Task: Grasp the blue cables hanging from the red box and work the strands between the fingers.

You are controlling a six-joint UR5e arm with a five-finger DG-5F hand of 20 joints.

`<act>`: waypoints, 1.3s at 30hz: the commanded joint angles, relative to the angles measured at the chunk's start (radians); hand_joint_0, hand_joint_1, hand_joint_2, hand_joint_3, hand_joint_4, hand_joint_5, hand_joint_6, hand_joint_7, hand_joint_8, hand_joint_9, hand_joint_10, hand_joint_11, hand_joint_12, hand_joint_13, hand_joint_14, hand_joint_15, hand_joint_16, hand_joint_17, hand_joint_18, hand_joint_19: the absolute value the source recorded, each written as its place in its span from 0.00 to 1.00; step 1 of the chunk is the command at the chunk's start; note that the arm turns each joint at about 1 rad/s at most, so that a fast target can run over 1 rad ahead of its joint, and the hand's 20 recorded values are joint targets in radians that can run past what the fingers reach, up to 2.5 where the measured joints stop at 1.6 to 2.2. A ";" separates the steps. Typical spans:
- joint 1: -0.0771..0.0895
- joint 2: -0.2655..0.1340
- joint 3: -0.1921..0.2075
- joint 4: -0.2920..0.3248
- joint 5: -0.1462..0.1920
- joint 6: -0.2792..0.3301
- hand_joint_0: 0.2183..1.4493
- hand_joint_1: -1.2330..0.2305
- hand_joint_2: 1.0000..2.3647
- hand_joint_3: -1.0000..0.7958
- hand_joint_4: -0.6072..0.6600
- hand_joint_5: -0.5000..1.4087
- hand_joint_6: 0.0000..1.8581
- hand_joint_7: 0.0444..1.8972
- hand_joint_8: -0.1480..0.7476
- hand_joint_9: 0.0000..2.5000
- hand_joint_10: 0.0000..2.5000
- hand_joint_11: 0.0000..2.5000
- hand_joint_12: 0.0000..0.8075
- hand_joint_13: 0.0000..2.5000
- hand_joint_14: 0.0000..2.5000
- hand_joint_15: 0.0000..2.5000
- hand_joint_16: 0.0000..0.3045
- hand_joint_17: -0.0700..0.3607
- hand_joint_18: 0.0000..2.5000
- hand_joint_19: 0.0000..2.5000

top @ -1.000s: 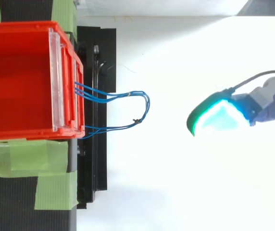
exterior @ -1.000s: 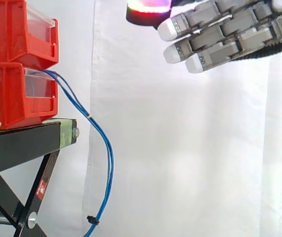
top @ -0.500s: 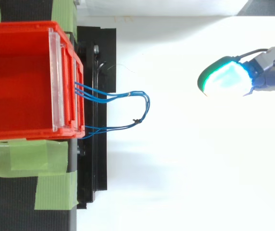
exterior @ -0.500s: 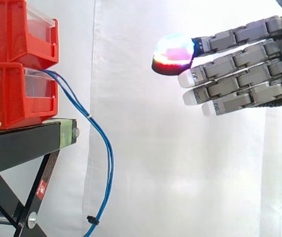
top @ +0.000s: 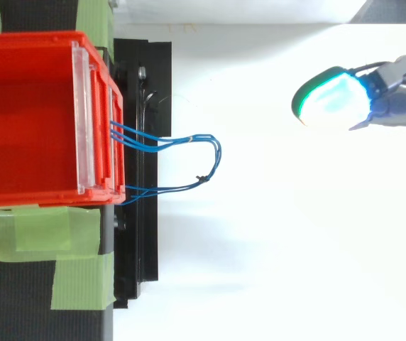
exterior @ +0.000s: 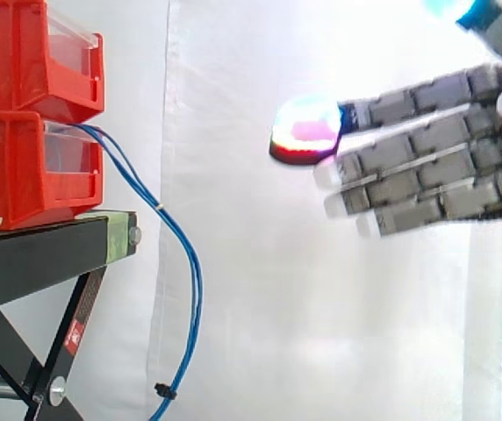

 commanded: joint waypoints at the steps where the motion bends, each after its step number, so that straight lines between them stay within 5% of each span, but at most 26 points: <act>1: 0.000 -0.056 0.000 0.013 -0.003 0.042 0.45 0.51 0.00 0.00 0.68 0.17 0.00 0.38 0.57 0.10 0.00 0.09 0.52 0.00 0.00 0.05 0.26 0.58 0.00 0.00; 7: -0.003 -0.090 0.000 0.083 -0.003 0.081 0.45 0.51 0.00 0.00 0.68 0.17 0.00 0.38 0.57 0.10 0.00 0.09 0.52 0.00 0.00 0.05 0.26 0.58 0.00 0.00; 23: 0.000 -0.090 -0.002 0.080 -0.006 0.035 0.45 0.51 0.00 0.00 0.68 0.17 0.00 0.38 0.57 0.11 0.00 0.09 0.52 0.00 0.00 0.05 0.26 0.58 0.00 0.00; 31: 0.002 -0.090 -0.016 0.086 0.000 0.031 0.41 0.52 0.00 0.00 0.60 0.07 0.00 0.38 0.50 0.00 0.00 0.05 0.50 0.00 0.00 0.06 0.26 0.58 0.00 0.01; 39: 0.003 -0.139 -0.049 0.229 0.031 0.035 0.35 0.51 0.00 0.00 0.54 0.00 0.00 0.34 0.41 0.00 0.00 0.00 0.48 0.00 0.00 0.05 0.27 0.59 0.00 0.00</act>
